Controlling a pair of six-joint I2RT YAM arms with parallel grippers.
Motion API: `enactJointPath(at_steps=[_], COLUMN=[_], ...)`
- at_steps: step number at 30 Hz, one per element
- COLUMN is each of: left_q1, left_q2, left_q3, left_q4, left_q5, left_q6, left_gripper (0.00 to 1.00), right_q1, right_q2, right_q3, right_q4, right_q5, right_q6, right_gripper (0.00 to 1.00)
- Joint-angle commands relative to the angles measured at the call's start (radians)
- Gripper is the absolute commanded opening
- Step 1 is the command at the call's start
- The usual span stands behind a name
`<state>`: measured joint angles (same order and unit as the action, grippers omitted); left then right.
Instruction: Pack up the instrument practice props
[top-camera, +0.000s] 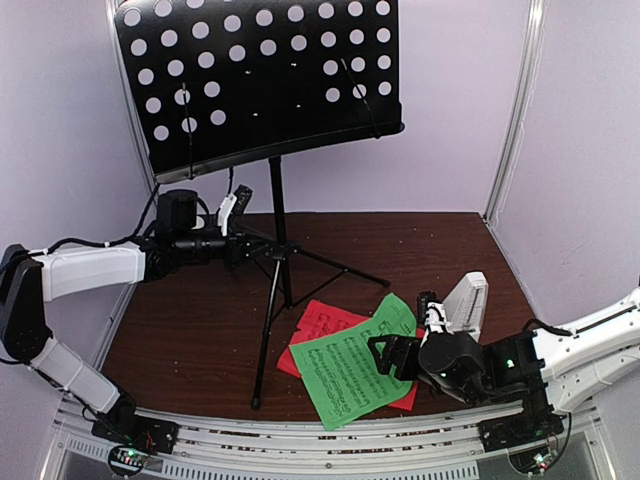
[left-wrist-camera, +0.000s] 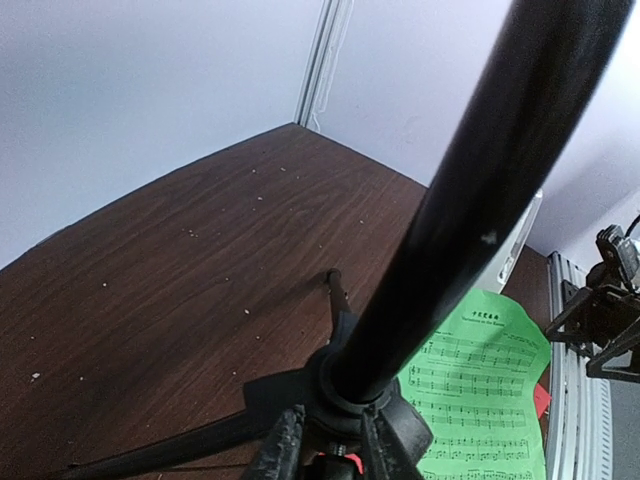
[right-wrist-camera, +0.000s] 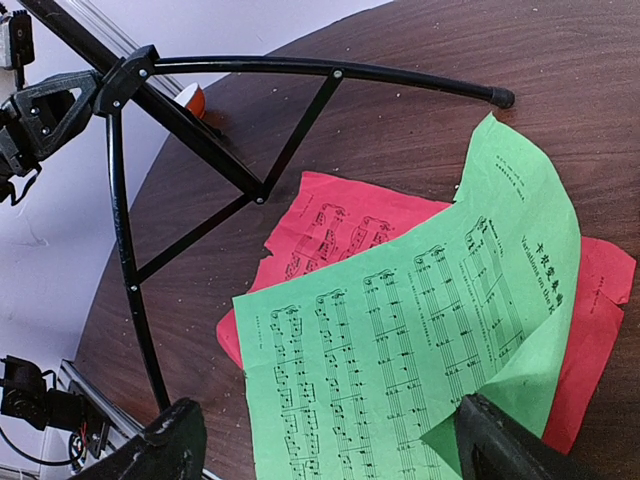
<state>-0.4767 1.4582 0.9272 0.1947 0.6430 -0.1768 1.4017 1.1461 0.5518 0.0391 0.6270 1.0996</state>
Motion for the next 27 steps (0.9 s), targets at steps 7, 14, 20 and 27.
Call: enactJointPath(at_steps=[7, 14, 20, 27], left_q1=[0.007, 0.030, 0.031, 0.032], left_q2=[0.006, 0.020, 0.018, -0.095], left_q3=[-0.014, -0.031, -0.023, -0.005], left_q4=[-0.032, -0.112, -0.084, -0.052], left_q5=[-0.011, -0.022, 0.017, -0.045], left_q6=[-0.192, -0.404, -0.456, -0.135], left_gripper=[0.17, 0.19, 0.26, 0.59], right_q1=[-0.003, -0.003, -0.004, -0.004], right_q2=[-0.001, -0.005, -0.028, -0.068], right_q3=[0.020, 0.018, 0.007, -0.034], right_q4=[-0.016, 0.005, 0.004, 0.014], right_q5=[0.008, 0.013, 0.013, 0.013], right_q6=[-0.010, -0.024, -0.027, -0.008], right_gripper=[0.88, 0.88, 0.88, 0.88])
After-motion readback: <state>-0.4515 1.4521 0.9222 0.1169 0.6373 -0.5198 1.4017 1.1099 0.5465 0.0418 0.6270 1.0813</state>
